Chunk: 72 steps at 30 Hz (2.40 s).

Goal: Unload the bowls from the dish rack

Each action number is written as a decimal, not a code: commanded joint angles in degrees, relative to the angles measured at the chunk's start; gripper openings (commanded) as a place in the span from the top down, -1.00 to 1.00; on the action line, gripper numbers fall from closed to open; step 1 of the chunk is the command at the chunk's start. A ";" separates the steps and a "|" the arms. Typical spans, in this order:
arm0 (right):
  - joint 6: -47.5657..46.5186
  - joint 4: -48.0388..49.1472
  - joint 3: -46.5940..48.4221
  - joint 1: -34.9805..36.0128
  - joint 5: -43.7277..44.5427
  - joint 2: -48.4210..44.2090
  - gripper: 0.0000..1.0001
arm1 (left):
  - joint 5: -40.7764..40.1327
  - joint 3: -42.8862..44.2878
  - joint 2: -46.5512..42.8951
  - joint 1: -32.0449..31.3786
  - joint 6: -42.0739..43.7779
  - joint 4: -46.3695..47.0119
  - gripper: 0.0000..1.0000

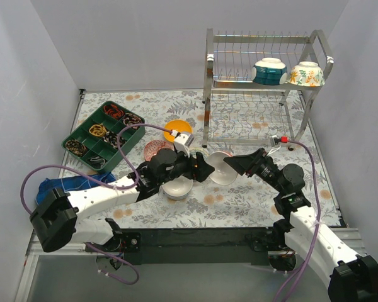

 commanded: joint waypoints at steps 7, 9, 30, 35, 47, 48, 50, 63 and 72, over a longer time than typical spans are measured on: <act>5.19 10.55 -3.08 0.23 0.51 1.38 0.54 | -5.68 1.94 2.61 -2.35 -0.32 5.71 0.40; 5.80 11.60 -3.60 0.23 0.51 1.82 0.55 | -5.33 2.46 3.66 -2.62 0.12 5.71 0.54; -11.23 0.55 -2.82 0.05 4.28 -0.46 -0.95 | -16.75 6.33 -2.31 -1.22 4.25 -15.89 1.00; -18.88 -7.71 -0.71 0.05 7.45 -3.80 -0.97 | -14.91 11.94 -2.05 6.50 4.43 -27.32 1.00; -28.55 -15.72 0.79 0.05 6.57 -7.49 -0.97 | -7.00 36.19 20.05 26.20 10.22 -39.63 1.00; -28.91 -15.90 0.70 0.05 6.48 -7.58 -0.97 | -6.47 38.48 22.36 26.82 10.32 -40.86 1.00; -29.61 -16.25 0.53 0.05 6.40 -7.85 -0.97 | -5.68 45.07 29.03 28.40 10.58 -44.47 1.00; -32.95 -17.74 -0.18 0.05 5.08 -8.99 -0.96 | -3.74 58.53 45.58 31.31 11.28 -47.98 0.82; -38.22 -21.08 5.60 0.05 4.90 -7.93 -0.97 | -1.64 57.93 42.79 31.31 11.20 -49.14 0.06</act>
